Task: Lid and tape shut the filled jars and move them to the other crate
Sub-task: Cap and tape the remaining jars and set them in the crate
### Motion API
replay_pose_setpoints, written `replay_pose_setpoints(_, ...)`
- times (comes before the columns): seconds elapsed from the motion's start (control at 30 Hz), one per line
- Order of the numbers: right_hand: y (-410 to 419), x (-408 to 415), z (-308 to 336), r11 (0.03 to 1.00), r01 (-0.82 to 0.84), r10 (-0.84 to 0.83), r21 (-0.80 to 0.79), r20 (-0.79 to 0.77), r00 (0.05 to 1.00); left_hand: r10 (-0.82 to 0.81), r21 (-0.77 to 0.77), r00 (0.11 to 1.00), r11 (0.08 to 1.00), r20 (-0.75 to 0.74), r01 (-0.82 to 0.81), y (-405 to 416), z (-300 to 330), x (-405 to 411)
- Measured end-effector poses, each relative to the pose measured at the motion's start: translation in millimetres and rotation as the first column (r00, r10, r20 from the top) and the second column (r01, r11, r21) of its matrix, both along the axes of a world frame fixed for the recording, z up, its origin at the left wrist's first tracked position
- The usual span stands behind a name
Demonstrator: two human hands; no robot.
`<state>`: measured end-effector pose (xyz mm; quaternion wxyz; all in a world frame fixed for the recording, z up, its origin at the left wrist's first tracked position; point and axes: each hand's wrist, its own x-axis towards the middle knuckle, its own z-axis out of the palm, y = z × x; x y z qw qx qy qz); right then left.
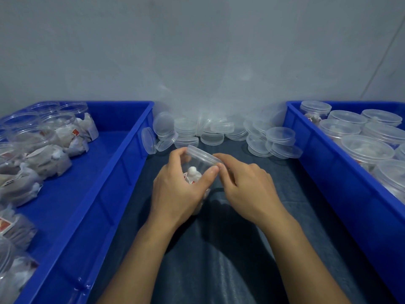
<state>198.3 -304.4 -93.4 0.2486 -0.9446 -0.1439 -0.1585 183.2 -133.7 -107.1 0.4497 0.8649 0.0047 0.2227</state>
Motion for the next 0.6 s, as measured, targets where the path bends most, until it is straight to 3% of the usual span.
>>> replay_pose_setpoints(0.13, 7, -4, -2, 1.000, -0.020, 0.020, -0.009, 0.032, 0.999, 0.101, 0.126, 0.995, 0.987, 0.002, -0.101, 2, 6, 0)
replay_pose_setpoints(0.27, 9, -7, 4, 0.994, -0.077, 0.082, 0.071, -0.071, 0.994, 0.114, 0.130, 0.993, 0.985, -0.031, -0.109, 5, 4, 2)
replay_pose_setpoints(0.43, -2, -3, 5, 0.971, -0.084, 0.107, 0.224, -0.093, 0.990, 0.083, -0.124, 0.996, 0.988, -0.030, -0.086, 13, -1, 8)
replay_pose_setpoints(0.6, -2, 0, 2, 0.997, -0.047, 0.051, 0.057, -0.065, 0.997, 0.046, -0.215, 0.999, 0.975, -0.029, -0.051, 14, 0, 6)
